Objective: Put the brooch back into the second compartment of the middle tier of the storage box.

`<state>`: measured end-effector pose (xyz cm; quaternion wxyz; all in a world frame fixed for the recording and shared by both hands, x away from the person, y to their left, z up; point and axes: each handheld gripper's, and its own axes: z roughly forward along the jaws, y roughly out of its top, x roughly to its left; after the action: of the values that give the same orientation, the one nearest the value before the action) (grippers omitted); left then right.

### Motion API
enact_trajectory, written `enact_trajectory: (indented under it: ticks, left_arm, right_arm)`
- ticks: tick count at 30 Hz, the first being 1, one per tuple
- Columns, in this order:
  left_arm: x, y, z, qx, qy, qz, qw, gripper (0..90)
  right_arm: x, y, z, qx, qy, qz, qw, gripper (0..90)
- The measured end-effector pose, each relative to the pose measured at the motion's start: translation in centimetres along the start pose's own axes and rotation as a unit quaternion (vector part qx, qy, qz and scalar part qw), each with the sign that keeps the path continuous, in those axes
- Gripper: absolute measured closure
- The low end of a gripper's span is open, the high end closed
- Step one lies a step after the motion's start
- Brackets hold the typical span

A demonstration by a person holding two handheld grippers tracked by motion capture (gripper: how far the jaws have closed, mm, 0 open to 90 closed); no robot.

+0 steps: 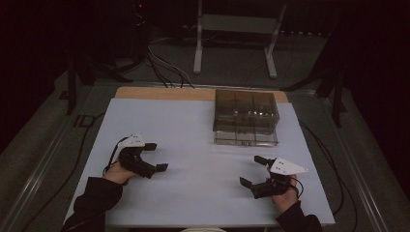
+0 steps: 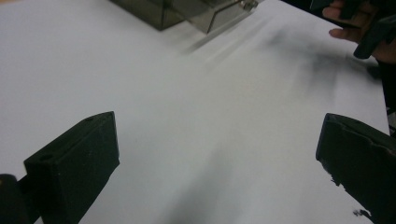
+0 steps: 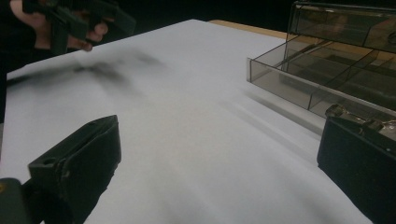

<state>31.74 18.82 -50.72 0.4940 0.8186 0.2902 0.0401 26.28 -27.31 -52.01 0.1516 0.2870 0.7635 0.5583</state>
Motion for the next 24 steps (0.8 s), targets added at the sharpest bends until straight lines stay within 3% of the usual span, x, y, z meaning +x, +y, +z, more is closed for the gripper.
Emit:
enact_trajectory:
  ticks: [9,14,24]
  left_arm:
    - [-0.2,-2.7,-0.8,0.008,0.017,-0.013,0.9997,0.5]
    - [-0.5,-3.7,-1.6,-0.002,0.020,-0.024,0.9995,0.5]
    - [-1.5,-5.2,-2.7,0.009,0.040,-0.018,0.9990,0.5]
  right_arm:
    - [0.0,0.0,0.0,0.001,0.000,0.001,1.0000,0.0]
    - [0.1,0.0,0.0,0.000,0.001,-0.002,1.0000,0.0]
    - [0.1,0.0,0.0,0.001,0.001,-0.003,1.0000,0.0]
